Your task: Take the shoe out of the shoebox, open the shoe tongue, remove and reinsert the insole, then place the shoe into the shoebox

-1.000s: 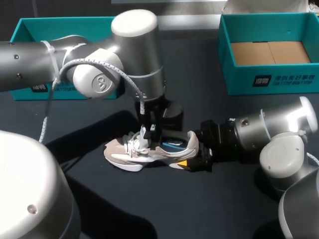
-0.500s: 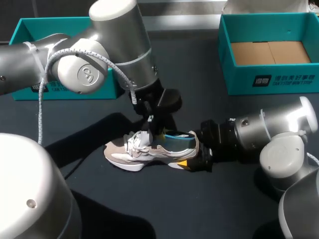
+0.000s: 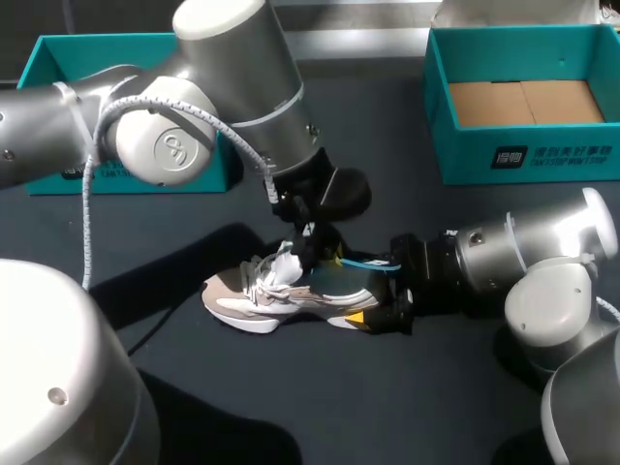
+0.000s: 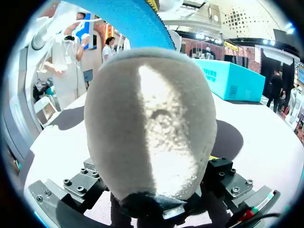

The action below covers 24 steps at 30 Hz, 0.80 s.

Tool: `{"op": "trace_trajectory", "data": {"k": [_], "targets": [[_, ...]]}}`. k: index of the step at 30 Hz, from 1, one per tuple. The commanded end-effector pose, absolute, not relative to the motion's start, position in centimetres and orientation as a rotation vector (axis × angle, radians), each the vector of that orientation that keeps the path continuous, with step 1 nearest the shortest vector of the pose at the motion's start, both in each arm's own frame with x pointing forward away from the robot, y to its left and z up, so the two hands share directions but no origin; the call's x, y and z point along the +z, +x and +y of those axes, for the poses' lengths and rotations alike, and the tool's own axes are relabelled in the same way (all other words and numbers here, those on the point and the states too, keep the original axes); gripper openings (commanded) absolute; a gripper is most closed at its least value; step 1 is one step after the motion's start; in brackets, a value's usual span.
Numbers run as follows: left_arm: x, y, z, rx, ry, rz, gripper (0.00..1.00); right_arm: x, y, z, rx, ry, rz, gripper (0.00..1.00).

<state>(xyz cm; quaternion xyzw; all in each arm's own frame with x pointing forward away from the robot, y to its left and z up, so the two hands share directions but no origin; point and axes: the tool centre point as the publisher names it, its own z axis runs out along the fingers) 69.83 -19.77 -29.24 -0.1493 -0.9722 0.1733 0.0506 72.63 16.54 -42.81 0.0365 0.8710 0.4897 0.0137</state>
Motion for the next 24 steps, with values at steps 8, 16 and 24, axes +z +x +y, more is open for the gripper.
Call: {"op": "trace_trajectory", "data": {"k": [8, 16, 24], "targets": [[-29.9, 68.5, -19.7, 0.639, -0.53, -3.064, 0.53, -43.4, 72.7, 16.8, 1.519, 0.115, 2.713, 0.0], [-30.7, 68.8, -19.8, 0.711, -0.5, -3.131, 0.44, -43.4, 72.7, 16.8, 1.519, 0.115, 2.713, 0.0], [-31.2, 69.4, -20.7, 0.779, -0.508, -3.195, 0.45, -43.4, 72.7, 16.8, 1.519, 0.115, 2.713, 0.0]]}}
